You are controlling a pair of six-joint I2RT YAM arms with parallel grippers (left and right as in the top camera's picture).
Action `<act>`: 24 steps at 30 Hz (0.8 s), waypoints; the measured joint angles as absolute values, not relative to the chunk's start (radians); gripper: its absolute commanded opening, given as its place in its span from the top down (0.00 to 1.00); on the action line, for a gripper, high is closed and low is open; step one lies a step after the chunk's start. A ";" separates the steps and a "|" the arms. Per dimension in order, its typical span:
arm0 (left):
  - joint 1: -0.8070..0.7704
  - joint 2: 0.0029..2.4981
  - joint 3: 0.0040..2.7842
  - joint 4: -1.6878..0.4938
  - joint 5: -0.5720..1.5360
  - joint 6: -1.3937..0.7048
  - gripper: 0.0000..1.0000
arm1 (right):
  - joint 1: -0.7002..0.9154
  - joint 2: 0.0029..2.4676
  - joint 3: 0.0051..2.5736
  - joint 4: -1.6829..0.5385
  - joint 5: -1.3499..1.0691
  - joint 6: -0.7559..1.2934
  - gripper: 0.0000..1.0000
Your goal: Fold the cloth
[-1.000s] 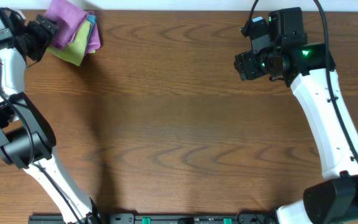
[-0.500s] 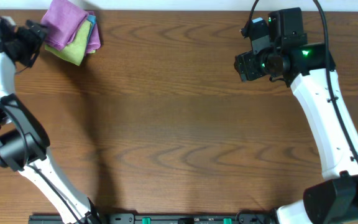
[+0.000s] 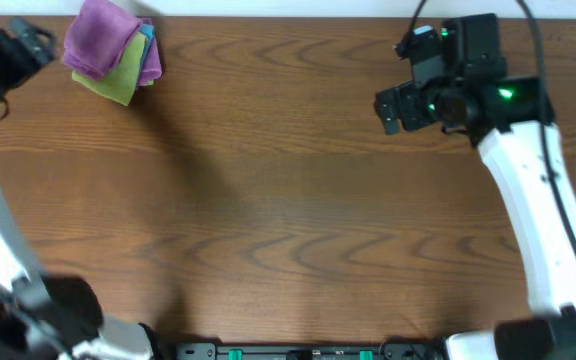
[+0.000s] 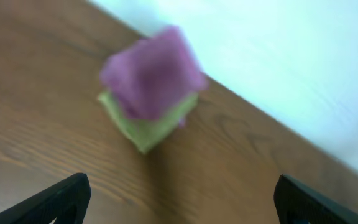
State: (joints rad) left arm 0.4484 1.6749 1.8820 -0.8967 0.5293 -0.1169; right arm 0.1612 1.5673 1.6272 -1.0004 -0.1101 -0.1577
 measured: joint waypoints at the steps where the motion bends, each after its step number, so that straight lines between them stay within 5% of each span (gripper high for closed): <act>1: 0.416 1.642 1.882 -0.926 0.526 -0.093 0.05 | 0.154 1.541 1.627 -1.019 -0.104 -0.158 0.01; 8: 0.081 1.518 1.880 -1.086 0.442 0.009 0.05 | 0.093 1.347 1.611 -1.156 -0.065 -0.165 0.01; 15: -0.201 1.387 1.671 -1.042 0.333 0.026 0.05 | 0.064 1.195 1.341 -1.022 -0.050 -0.167 0.01; 24: -0.250 1.361 1.581 -1.020 0.299 -0.011 0.05 | 0.060 1.187 1.261 -1.008 -0.038 -0.167 0.01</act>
